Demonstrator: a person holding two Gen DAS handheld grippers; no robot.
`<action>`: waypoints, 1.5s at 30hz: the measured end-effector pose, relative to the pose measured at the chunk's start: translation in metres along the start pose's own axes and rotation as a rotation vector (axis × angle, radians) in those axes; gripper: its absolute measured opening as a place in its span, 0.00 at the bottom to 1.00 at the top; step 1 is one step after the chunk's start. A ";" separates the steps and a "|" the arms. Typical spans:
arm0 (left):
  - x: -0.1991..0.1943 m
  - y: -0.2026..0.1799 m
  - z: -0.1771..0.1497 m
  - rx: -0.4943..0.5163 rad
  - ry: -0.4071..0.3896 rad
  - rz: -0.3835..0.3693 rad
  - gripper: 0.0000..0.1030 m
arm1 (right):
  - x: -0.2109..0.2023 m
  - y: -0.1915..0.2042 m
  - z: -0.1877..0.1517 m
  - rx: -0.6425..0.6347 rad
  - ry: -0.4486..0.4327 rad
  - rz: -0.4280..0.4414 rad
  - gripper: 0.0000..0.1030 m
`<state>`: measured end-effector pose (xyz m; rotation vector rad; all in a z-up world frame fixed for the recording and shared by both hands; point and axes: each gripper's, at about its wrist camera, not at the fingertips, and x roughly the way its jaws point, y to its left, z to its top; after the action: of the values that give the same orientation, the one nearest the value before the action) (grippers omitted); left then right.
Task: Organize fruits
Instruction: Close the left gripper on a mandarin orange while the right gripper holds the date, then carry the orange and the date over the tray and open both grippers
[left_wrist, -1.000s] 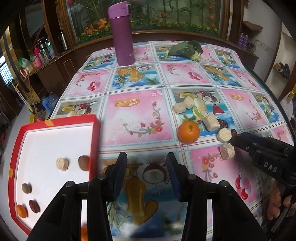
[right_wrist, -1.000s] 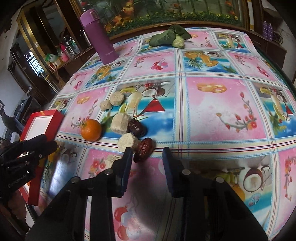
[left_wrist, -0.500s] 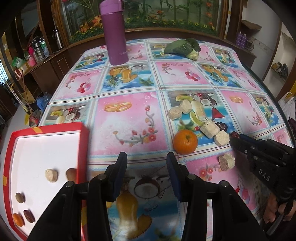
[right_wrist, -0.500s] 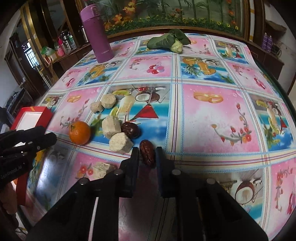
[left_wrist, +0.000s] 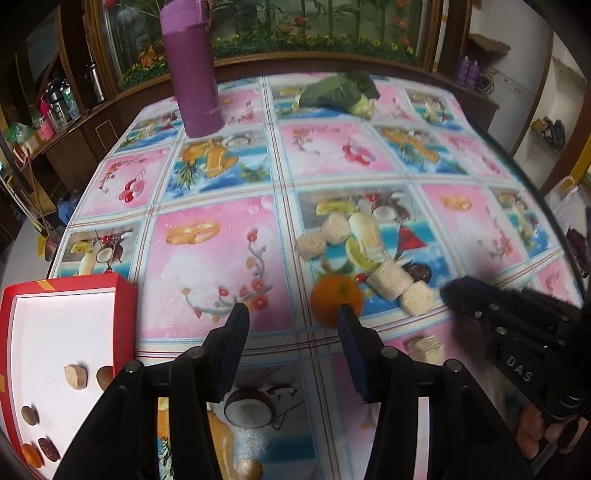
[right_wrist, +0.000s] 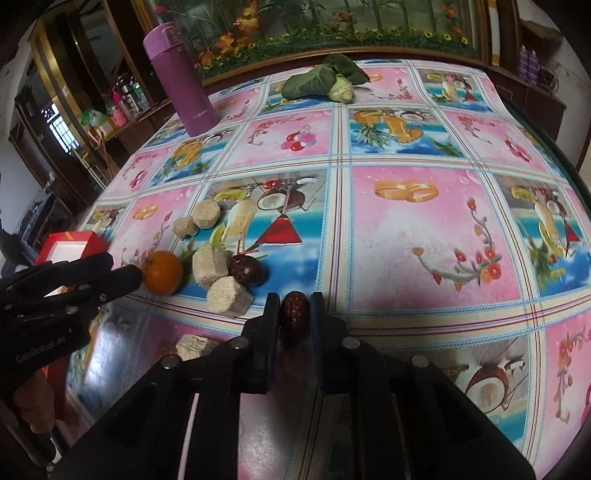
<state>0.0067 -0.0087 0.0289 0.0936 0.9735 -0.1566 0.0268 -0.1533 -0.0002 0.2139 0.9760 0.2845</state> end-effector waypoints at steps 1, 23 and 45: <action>-0.002 0.000 0.001 0.003 -0.011 0.005 0.51 | 0.000 -0.002 0.000 0.011 0.002 0.005 0.18; 0.034 -0.013 0.002 -0.007 0.054 -0.117 0.34 | -0.007 -0.015 0.001 0.096 -0.010 0.022 0.18; -0.118 0.154 -0.080 -0.240 -0.183 0.179 0.34 | -0.017 0.134 -0.019 -0.044 -0.062 0.316 0.18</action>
<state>-0.0970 0.1654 0.0827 -0.0537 0.7906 0.1153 -0.0173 -0.0318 0.0432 0.3354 0.8724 0.5849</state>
